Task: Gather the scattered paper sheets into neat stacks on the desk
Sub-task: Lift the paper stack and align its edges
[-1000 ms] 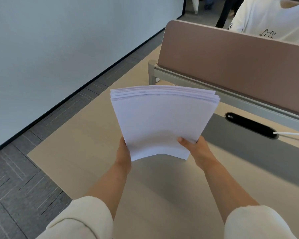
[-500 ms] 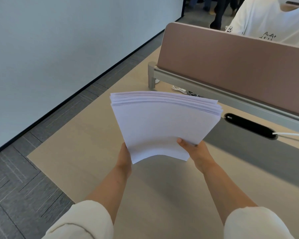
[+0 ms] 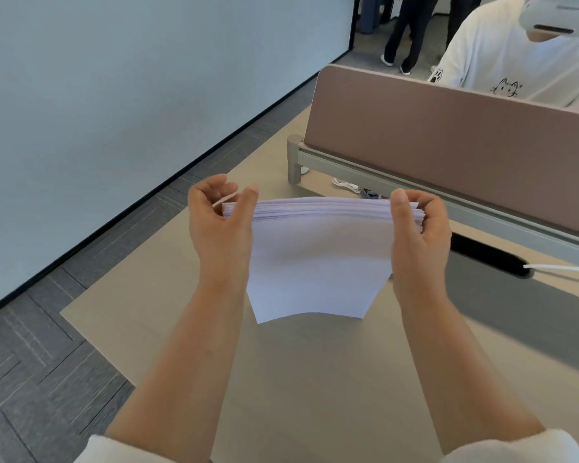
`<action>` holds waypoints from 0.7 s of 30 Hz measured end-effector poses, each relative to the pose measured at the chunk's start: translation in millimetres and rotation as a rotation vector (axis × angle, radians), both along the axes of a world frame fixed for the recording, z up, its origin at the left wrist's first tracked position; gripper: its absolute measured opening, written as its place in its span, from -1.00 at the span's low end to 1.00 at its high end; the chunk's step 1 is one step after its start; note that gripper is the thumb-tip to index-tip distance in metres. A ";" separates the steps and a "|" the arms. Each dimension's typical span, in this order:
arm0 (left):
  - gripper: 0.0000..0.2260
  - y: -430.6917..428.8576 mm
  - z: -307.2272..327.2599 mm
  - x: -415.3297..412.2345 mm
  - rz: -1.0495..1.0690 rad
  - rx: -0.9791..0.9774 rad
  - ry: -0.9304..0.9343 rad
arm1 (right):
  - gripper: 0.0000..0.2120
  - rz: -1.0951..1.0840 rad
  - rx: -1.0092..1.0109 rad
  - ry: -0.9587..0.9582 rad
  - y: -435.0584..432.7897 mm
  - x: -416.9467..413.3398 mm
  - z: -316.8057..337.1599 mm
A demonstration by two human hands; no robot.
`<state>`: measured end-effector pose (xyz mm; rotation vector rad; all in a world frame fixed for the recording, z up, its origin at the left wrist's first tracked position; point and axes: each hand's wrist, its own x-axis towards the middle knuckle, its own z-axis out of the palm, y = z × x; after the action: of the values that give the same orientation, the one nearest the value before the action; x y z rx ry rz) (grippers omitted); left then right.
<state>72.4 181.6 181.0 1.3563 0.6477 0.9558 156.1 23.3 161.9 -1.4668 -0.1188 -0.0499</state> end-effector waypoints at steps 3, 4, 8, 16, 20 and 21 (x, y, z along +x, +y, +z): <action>-0.84 3.3 0.5 0.9 -0.031 -0.054 0.032 | -0.90 -0.022 -0.032 0.038 0.7 3.3 3.4; -0.81 3.6 -0.1 1.7 -0.049 -0.053 0.056 | -0.92 -0.021 -0.035 0.036 0.5 3.6 4.1; -0.94 2.9 -1.1 2.7 0.001 -0.059 0.048 | -0.92 0.027 0.016 0.036 -2.9 6.0 4.5; -0.88 6.1 -3.3 -1.1 -0.078 -0.069 -0.022 | -0.90 0.104 0.042 0.041 -6.2 9.5 3.0; -0.93 3.8 -7.3 0.2 -0.077 -0.017 0.067 | -0.89 0.131 0.019 0.041 -6.9 9.3 1.0; -0.90 4.4 -8.5 1.1 -0.053 -0.023 0.074 | -0.87 0.132 0.025 0.039 -7.3 9.7 0.9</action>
<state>73.5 186.0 172.6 1.3874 0.6736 0.8567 165.9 16.0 162.8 -1.4307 -0.1828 0.0844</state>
